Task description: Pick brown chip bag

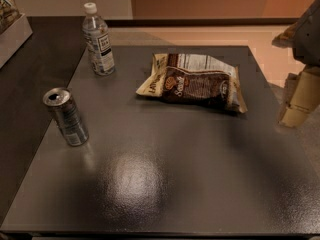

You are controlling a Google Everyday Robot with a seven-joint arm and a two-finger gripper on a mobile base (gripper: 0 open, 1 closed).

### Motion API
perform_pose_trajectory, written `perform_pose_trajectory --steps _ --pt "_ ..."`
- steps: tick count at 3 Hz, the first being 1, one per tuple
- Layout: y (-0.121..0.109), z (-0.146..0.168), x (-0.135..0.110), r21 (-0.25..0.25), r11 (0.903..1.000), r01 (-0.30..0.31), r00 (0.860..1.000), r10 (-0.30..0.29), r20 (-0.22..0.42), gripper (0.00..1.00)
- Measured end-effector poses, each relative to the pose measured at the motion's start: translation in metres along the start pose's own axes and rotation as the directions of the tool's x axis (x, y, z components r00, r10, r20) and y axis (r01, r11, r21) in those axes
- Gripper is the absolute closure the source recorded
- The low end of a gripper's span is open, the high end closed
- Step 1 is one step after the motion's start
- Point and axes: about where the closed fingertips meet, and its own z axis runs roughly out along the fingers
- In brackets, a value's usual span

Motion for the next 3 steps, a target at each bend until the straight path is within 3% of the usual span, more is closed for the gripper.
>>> perform_pose_trajectory --steps 1,3 --pt "-0.002 0.001 -0.002 0.000 1.0000 0.003 1.000 -0.003 0.002 0.00" --pt "-0.036 0.039 -0.034 -0.015 0.9997 0.021 0.999 -0.020 0.048 0.00"
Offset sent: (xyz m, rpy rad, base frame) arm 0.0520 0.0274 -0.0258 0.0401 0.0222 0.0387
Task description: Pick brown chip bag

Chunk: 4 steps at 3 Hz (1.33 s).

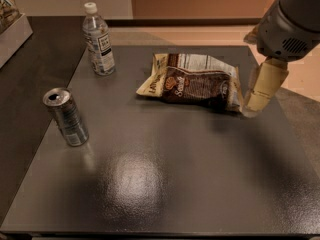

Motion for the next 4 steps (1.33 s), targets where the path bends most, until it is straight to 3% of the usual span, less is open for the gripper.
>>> perform_pose_trajectory --steps 2,4 --pt "-0.055 0.036 -0.034 0.027 0.9995 0.014 1.000 -0.015 0.018 0.00" --pt "-0.096 0.088 -0.046 0.004 0.9992 0.040 0.998 -0.040 -0.048 0.00"
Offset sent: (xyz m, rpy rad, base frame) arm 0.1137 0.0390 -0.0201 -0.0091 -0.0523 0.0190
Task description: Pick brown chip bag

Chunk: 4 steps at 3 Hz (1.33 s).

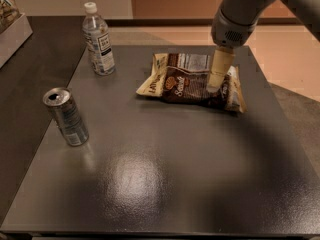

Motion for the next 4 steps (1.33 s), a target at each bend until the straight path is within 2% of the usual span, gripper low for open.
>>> perform_pose_trajectory --steps 2,3,4 --pt "-0.026 0.038 -0.002 -0.028 0.9996 -0.009 1.000 0.008 -0.021 0.00" --pt "-0.028 0.052 -0.005 -0.070 0.9975 0.015 0.998 -0.019 -0.056 0.00" --pt "-0.022 0.059 -0.006 -0.128 0.9903 0.053 0.993 -0.065 -0.094 0.00"
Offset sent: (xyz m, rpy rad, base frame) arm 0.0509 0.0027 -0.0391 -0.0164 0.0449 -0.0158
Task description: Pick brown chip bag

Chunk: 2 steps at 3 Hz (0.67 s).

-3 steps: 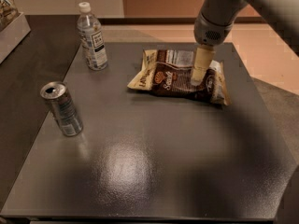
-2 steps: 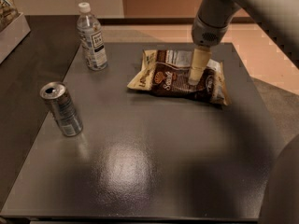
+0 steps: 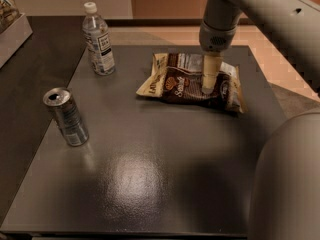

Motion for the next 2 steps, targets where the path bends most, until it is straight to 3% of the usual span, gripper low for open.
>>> perform_pose_trajectory --steps 2 --pt "0.0097 0.0008 -0.0050 -0.063 0.9954 0.072 0.997 -0.074 -0.036 0.41"
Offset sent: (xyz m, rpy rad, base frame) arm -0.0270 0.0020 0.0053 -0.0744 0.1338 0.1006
